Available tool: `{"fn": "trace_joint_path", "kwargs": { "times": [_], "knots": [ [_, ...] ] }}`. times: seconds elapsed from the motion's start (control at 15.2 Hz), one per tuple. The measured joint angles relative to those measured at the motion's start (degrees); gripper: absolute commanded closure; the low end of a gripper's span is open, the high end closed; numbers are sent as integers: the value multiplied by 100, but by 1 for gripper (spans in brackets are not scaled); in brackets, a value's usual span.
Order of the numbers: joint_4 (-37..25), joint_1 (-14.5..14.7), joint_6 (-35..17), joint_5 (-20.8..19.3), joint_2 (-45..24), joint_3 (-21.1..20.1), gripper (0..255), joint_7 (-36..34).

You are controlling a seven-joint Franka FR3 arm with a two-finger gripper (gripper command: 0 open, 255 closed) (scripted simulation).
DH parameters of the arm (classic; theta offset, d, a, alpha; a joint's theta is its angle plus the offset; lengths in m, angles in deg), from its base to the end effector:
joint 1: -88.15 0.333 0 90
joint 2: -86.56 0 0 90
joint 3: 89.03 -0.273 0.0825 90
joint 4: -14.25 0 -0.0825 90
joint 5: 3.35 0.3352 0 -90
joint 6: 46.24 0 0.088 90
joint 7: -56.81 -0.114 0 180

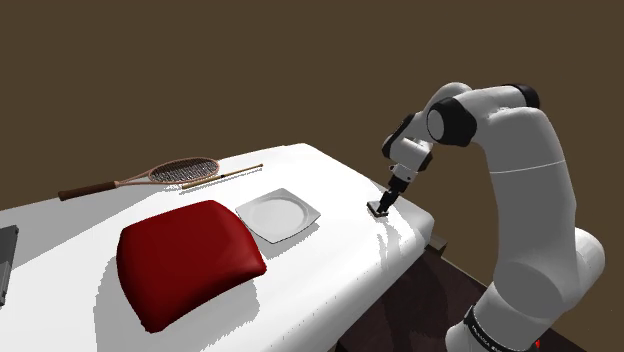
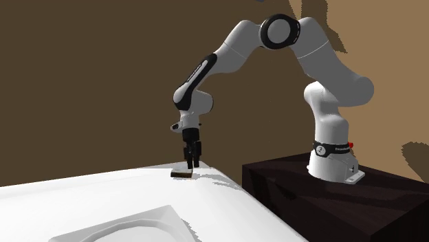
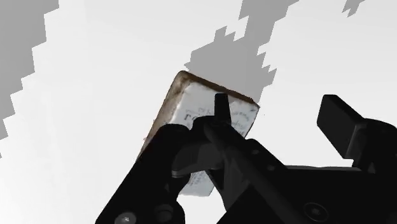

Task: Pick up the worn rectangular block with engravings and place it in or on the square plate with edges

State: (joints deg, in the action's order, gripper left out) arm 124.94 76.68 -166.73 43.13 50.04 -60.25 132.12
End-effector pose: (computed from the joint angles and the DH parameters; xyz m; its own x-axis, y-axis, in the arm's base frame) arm 0.4284 -0.3161 0.1622 0.9906 0.0737 0.1156 0.1147 -0.9076 -0.4040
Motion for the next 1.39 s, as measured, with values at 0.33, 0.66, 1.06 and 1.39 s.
{"fn": "trace_joint_path", "kwargs": {
  "times": [0.33,0.66,1.06,1.39],
  "knots": [
    [3,-3,-1,3,-22,-8,255,3],
    [1,-2,10,3,-15,-8,0,3],
    [-548,1809,-824,-1157,-611,1109,0,-3637],
    [-692,1946,-1014,-1163,-955,1145,0,-4116]
  ]
}}
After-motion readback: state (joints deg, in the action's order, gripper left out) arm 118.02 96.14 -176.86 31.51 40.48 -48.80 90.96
